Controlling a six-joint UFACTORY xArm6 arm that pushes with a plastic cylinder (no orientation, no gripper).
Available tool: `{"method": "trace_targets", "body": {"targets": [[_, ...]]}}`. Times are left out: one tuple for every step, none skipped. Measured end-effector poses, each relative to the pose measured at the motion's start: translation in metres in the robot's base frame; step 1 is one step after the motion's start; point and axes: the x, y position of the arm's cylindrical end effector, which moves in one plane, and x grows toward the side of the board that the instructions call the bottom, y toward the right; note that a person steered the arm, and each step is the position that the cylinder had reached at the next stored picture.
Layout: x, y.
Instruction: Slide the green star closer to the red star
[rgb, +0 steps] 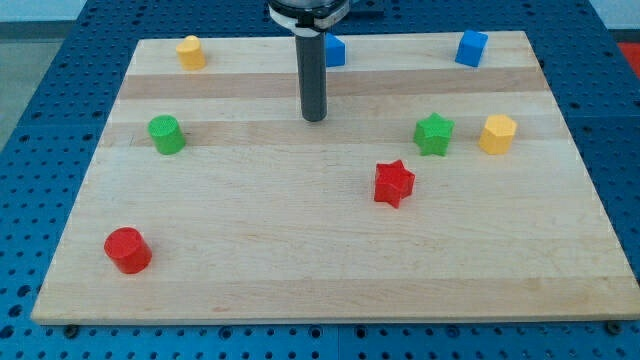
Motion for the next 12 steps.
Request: {"method": "trace_targets", "body": {"targets": [[0.000, 0.000], [0.000, 0.010], [0.000, 0.034], [0.000, 0.065], [-0.003, 0.098], [-0.004, 0.138], [-0.004, 0.160], [-0.002, 0.163], [0.008, 0.163], [0.022, 0.163], [0.034, 0.162], [0.040, 0.157]]}}
